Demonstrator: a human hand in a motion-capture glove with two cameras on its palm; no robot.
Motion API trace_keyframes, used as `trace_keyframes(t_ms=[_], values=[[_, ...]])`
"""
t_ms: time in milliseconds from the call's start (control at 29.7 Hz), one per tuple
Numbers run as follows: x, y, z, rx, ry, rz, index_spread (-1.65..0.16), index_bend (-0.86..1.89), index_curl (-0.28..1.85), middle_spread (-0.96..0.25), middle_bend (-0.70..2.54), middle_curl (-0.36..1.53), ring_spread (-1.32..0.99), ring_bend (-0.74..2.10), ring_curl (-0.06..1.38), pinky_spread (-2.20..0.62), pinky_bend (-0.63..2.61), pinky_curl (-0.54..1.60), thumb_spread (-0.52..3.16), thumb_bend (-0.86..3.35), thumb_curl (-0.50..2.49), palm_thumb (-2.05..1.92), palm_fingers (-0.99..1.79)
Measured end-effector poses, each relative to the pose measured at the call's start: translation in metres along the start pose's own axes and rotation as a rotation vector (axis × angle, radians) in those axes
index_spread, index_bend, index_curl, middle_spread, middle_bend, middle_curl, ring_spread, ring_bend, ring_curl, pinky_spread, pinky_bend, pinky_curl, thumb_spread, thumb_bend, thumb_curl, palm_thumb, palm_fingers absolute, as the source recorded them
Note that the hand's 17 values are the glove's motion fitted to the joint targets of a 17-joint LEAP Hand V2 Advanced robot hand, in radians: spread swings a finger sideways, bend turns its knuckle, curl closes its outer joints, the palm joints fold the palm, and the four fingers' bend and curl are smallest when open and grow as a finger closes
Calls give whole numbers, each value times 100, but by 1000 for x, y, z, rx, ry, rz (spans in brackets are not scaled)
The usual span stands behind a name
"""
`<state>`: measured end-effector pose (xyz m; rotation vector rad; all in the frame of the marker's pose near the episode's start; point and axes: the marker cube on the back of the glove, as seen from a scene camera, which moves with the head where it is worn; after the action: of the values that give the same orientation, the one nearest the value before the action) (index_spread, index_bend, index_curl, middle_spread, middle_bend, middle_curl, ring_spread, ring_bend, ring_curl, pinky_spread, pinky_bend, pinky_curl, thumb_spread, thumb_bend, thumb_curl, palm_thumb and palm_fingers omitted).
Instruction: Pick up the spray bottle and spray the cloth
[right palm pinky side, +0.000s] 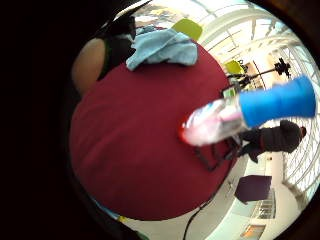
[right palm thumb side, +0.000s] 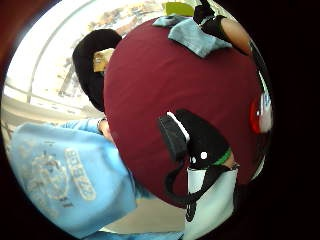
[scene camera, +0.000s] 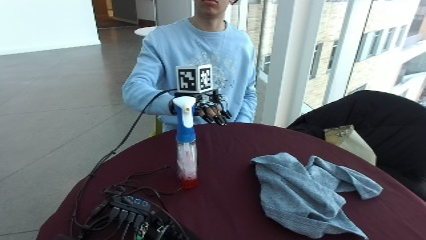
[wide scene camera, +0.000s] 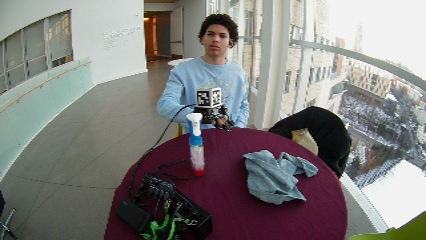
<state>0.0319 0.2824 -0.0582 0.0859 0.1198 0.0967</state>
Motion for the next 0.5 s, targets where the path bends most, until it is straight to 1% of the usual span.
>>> trace_keyframes(t_ms=[168, 303, 505], values=[[25, 50, 2, 37, -102, 100, -39, 16, 30, -9, 29, 37, -4, 31, 30, 20, 18, 28, 118, 0, 24, 61, 63], [40, 81, 5, 40, -276, 209, -40, 15, 30, -9, 28, 37, -4, 30, 30, 20, 18, 28, 118, -2, 24, 60, 63], [67, 104, 6, 87, -511, 368, -40, 15, 30, -8, 24, 37, -4, 28, 30, 20, 20, 29, 114, -3, 24, 58, 61]])
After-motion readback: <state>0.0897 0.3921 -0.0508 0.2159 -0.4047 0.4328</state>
